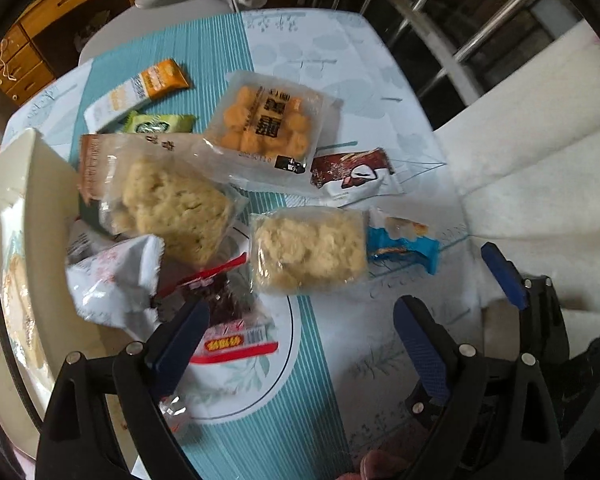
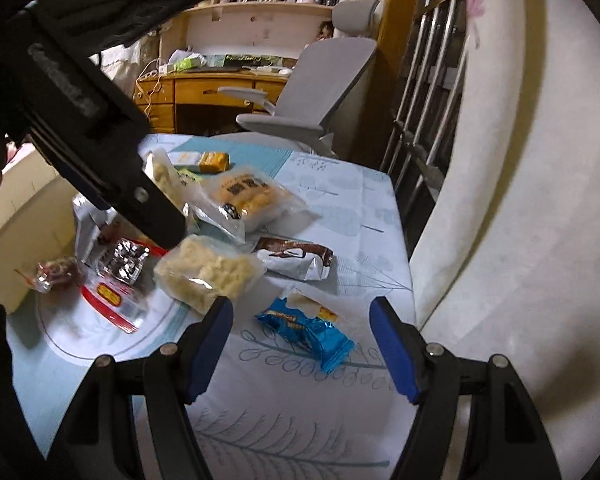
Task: Organize snacks
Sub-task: 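Move left tool to clear crumbly-cake bag while right tool reaches blue-wrapped snack, then grasp crumbly-cake bag with left tool while right tool grasps blue-wrapped snack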
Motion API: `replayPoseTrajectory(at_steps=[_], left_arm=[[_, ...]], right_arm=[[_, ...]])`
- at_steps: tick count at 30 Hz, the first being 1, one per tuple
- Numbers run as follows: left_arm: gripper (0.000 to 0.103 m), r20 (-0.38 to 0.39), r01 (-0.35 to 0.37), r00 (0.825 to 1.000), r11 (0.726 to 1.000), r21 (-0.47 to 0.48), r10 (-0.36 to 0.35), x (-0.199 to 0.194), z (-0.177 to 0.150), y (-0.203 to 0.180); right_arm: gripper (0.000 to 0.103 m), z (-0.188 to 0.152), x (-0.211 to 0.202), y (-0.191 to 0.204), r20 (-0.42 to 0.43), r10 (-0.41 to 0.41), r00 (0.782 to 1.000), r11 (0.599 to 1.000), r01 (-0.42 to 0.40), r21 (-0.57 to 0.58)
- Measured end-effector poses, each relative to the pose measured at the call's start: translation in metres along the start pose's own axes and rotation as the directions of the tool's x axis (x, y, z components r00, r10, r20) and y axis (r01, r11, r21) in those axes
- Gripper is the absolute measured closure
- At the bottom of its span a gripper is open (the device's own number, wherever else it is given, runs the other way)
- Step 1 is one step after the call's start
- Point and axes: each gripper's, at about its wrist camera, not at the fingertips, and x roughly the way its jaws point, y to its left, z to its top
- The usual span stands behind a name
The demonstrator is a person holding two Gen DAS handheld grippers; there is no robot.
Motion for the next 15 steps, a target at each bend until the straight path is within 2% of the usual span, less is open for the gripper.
replayPoseTrajectory(at_steps=[10, 15], left_arm=[[0.010, -0.056, -0.082, 0.995, 0.997, -0.002, 0.082, 0.043, 0.025, -0.011], [0.008, -0.098, -0.120, 0.988, 0.993, -0.012, 0.118, 0.064, 0.028, -0.012]], right_arm=[[0.032, -0.002, 0.045, -0.008, -0.051, 0.037, 0.998, 0.999, -0.039, -0.039], [0.032, -0.007, 0.062, -0.011, -0.109, 0.076, 0.991, 0.996, -0.081, -0.037]])
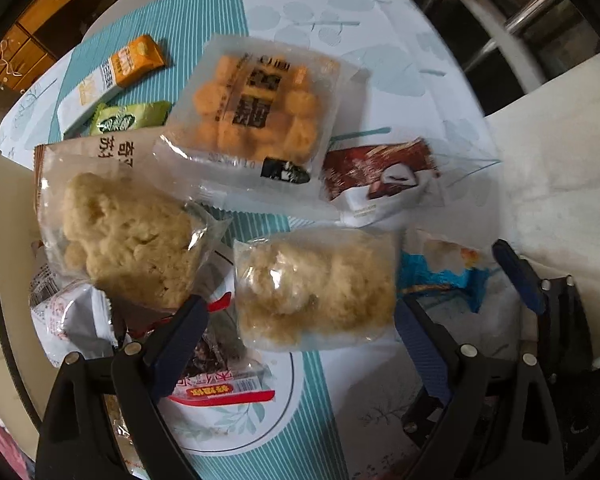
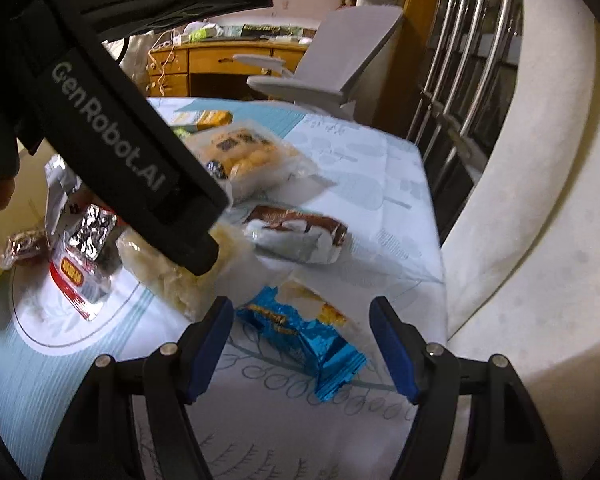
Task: Organize snacks
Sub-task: 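Grasp crumbly-cake bag with left tool while right tool grasps blue-wrapped snack, then carry cake bag into white tray with left tool while right tool drops blue snack there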
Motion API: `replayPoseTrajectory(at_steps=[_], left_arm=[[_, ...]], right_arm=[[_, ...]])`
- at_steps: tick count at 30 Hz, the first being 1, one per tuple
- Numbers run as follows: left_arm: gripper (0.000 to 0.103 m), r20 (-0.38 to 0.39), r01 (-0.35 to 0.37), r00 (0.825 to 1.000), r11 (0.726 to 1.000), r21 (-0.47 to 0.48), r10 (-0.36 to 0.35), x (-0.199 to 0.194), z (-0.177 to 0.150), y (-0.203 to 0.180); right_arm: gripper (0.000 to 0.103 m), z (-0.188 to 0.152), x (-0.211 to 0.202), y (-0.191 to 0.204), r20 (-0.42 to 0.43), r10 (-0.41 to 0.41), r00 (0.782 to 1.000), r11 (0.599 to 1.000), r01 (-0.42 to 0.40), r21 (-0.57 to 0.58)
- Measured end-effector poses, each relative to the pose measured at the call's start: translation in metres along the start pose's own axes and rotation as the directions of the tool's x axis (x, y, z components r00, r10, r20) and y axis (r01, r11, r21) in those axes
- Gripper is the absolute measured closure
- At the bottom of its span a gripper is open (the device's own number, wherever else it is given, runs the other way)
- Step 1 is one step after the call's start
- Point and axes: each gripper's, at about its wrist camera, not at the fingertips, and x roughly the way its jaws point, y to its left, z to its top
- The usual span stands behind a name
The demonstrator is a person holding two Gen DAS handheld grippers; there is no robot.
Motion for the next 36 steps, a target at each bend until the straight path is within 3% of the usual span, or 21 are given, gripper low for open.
replayPoseTrajectory(at_steps=[6, 11, 15, 18, 20, 23, 28, 36], left_arm=[[0.003, 0.010, -0.010, 1.000, 1.000, -0.001, 0.010, 0.018, 0.013, -0.013], [0.003, -0.039, 0.002, 0.999, 0.999, -0.036, -0.004, 0.041, 0.023, -0.017], [0.006, -0.024, 0.000, 1.000, 0.999, -0.035, -0.001, 0.041, 0.023, -0.019], [0.024, 0.001, -0.031, 1.000, 0.999, -0.038, 0.031, 0.035, 0.020, -0.015], [0.044, 0.028, -0.056, 0.998, 0.997, -0.047, 0.057, 0.031, 0.019, -0.012], [0.055, 0.046, -0.039, 0.998, 0.996, -0.082, 0.043, 0.027, 0.014, -0.002], [0.062, 0.041, 0.005, 0.999, 0.993, -0.121, 0.000, 0.023, 0.009, 0.009], [0.063, 0.048, 0.062, 0.997, 0.991, -0.118, -0.056, 0.005, -0.014, 0.023]], right_arm=[[0.042, -0.006, 0.012, -0.007, -0.047, 0.010, 0.999, 1.000, -0.011, -0.012], [0.045, -0.005, 0.016, -0.013, -0.052, 0.014, 0.999, 1.000, -0.014, -0.013], [0.053, -0.001, 0.020, -0.014, -0.056, 0.022, 0.998, 0.999, -0.024, -0.023], [0.059, -0.002, 0.016, -0.010, -0.056, 0.029, 0.998, 0.999, -0.031, -0.030], [0.063, -0.003, 0.014, -0.008, -0.058, 0.038, 0.998, 0.999, -0.040, -0.028], [0.066, -0.003, 0.013, -0.008, -0.068, 0.042, 0.997, 0.999, -0.043, -0.008], [0.072, -0.002, 0.012, -0.007, -0.089, 0.025, 0.996, 1.000, -0.024, 0.013], [0.073, -0.007, 0.003, -0.004, -0.141, 0.040, 0.989, 0.998, -0.032, 0.057]])
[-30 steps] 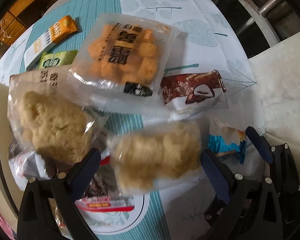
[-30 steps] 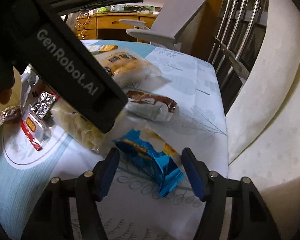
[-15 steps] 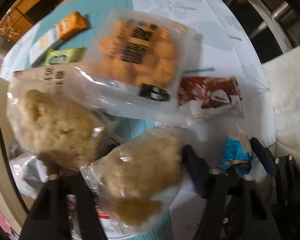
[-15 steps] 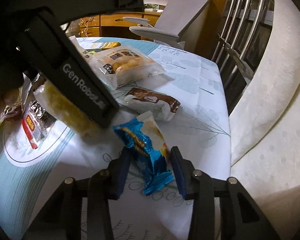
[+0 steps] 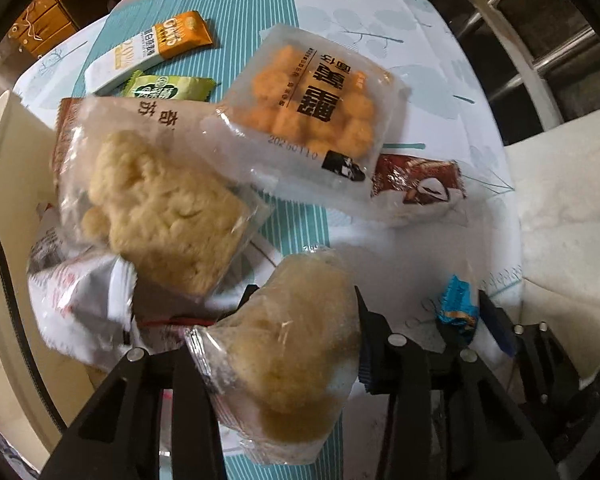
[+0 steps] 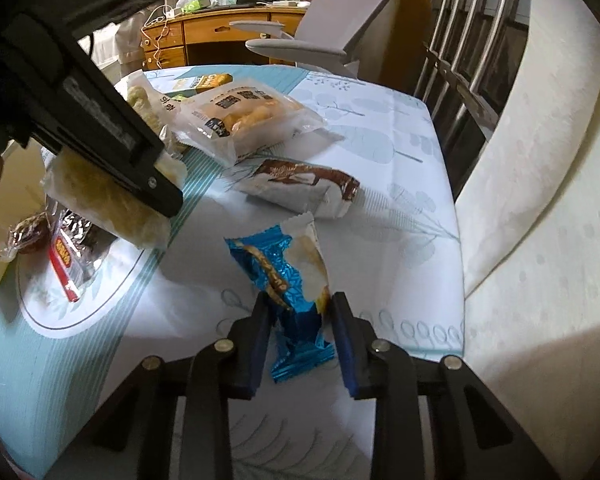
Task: Organize snacks
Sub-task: 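Carry cake bag into white tray with left tool while right tool drops blue snack there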
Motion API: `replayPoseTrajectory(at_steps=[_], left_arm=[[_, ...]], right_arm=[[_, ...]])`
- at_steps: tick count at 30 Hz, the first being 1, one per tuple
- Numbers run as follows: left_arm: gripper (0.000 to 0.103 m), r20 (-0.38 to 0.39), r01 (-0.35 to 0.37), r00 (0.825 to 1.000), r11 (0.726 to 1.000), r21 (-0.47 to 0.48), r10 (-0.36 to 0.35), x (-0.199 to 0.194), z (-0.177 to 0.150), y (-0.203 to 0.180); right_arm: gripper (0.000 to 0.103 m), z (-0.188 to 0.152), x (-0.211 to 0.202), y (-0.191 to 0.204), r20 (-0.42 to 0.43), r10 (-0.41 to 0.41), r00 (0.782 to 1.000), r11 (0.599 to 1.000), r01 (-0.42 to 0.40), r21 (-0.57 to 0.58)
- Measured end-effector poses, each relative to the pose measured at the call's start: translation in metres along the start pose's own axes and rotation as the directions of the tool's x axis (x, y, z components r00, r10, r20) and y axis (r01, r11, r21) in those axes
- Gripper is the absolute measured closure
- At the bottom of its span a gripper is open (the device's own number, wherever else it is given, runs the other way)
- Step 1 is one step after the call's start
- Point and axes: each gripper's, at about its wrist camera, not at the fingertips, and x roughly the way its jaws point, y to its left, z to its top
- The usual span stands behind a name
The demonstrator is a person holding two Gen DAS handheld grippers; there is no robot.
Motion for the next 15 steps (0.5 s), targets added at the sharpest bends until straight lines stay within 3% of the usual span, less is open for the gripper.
replayPoseTrajectory(at_steps=[15], left_arm=[[0.063, 0.008, 0.077, 0.997, 0.997, 0.013, -0.077, -0.079, -0.071, 0.034]], right_arm=[[0.076, -0.021, -0.032, 0.018, -0.106, 0.051, 0.993, 0.989, -0.036, 0.141]])
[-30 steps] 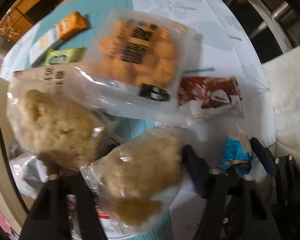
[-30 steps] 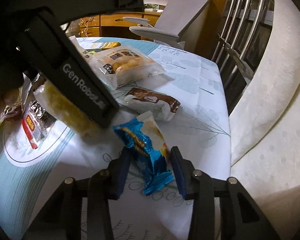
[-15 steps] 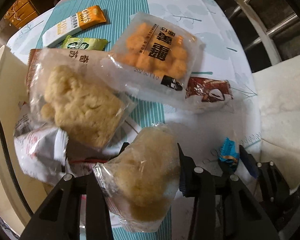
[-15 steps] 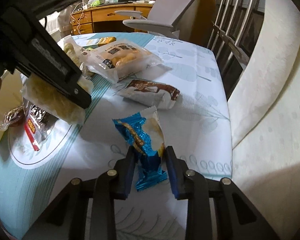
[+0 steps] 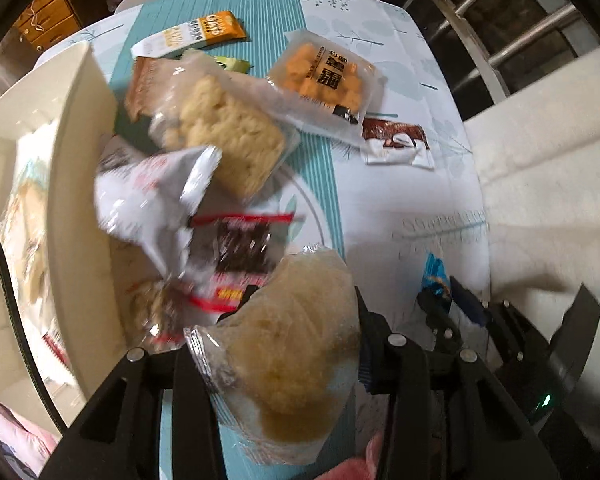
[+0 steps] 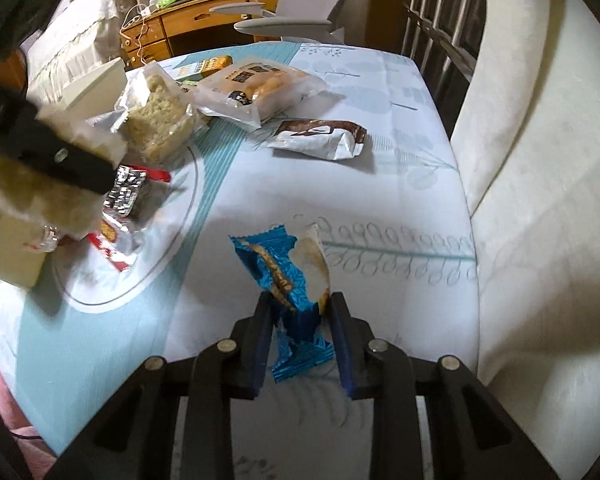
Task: Organize snacks
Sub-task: 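Carry cake bag into white tray with left tool while right tool drops blue snack there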
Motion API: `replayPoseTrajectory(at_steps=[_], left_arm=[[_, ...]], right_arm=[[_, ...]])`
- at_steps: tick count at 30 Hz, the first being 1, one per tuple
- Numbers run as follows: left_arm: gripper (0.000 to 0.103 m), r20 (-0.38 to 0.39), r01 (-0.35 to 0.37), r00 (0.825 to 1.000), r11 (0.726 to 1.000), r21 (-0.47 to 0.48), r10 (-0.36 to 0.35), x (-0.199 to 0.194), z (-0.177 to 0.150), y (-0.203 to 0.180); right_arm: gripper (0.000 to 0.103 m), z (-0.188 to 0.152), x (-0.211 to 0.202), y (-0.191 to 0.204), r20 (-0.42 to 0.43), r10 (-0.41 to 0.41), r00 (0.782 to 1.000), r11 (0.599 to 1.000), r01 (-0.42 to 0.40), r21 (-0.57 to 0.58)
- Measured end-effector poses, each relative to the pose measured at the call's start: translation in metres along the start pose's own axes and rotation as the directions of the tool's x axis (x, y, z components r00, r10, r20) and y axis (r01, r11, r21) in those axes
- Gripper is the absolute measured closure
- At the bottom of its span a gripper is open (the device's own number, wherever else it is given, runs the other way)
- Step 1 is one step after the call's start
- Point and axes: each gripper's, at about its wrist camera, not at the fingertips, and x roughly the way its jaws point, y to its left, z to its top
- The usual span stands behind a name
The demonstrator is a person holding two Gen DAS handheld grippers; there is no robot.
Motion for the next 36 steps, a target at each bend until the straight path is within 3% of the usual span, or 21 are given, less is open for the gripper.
replayPoseTrajectory(at_steps=[5, 13, 17, 23, 36], left_arm=[[0.063, 0.027, 0.048, 0.999, 0.999, -0.022, -0.047, -0.033, -0.026, 0.021], [0.063, 0.109, 0.105, 0.989, 0.994, -0.017, -0.103, -0.083, -0.047, 0.053], [0.063, 0.145, 0.098, 0.985, 0.995, -0.027, -0.093, -0.108, -0.050, 0.078], [0.063, 0.186, 0.077, 0.980, 0.996, -0.039, -0.068, -0.137, -0.057, 0.121], [0.063, 0.266, 0.042, 0.964, 0.998, -0.043, -0.029, -0.171, -0.076, 0.207]], right_arm=[[0.076, -0.001, -0.021, 0.010, 0.029, 0.019, 0.999, 1.000, -0.019, 0.020], [0.076, 0.019, -0.062, 0.031, 0.111, -0.025, 0.994, 1.000, 0.024, 0.016], [0.076, 0.032, -0.082, 0.051, 0.156, -0.068, 0.985, 0.998, 0.069, -0.001], [0.075, 0.049, -0.109, 0.089, 0.222, -0.060, 0.973, 0.998, 0.061, 0.003], [0.075, 0.063, -0.126, 0.204, 0.285, 0.053, 0.957, 0.995, -0.026, -0.095]])
